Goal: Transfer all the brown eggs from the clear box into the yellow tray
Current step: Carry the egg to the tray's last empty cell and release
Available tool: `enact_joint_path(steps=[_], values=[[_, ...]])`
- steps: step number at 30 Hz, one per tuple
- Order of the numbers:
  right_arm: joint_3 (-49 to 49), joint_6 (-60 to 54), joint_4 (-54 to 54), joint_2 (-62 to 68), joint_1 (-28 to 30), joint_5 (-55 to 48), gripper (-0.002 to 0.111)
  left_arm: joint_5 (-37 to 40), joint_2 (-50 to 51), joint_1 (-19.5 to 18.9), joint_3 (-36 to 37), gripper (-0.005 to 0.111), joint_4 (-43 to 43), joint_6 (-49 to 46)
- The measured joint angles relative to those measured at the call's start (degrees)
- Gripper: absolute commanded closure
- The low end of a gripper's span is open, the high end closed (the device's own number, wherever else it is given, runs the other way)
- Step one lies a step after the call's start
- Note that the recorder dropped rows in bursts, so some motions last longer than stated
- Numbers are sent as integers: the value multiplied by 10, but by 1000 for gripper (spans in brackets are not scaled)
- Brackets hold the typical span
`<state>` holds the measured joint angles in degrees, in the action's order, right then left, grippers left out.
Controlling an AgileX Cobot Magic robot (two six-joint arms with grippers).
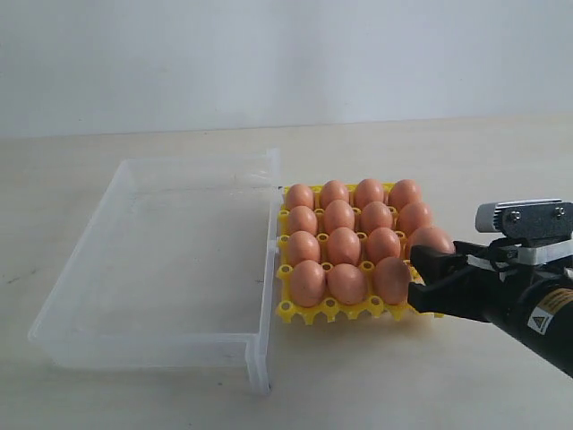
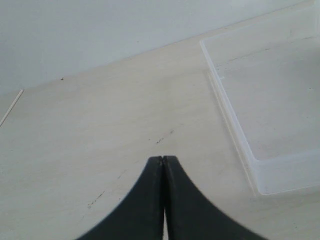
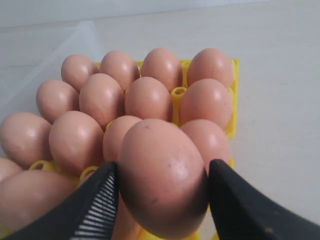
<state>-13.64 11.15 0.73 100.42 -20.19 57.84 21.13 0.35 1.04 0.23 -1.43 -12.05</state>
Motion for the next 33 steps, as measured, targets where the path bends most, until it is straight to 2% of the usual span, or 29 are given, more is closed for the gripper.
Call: enact_joint_path(steps=[14, 17, 20, 21, 24, 26, 33], values=[[0, 1, -21, 34, 0, 14, 106, 0, 0, 0, 0, 107, 0, 0], [0, -5, -23, 34, 0, 14, 94, 0, 0, 0, 0, 107, 0, 0], [0, -14, -20, 34, 0, 14, 74, 0, 0, 0, 0, 107, 0, 0], [0, -14, -20, 34, 0, 14, 63, 0, 0, 0, 0, 107, 0, 0], [0, -16, -17, 34, 0, 14, 44, 0, 0, 0, 0, 107, 0, 0], [0, -16, -17, 34, 0, 14, 41, 0, 0, 0, 0, 107, 0, 0], [0, -32, -23, 34, 0, 14, 43, 0, 0, 0, 0, 107, 0, 0]])
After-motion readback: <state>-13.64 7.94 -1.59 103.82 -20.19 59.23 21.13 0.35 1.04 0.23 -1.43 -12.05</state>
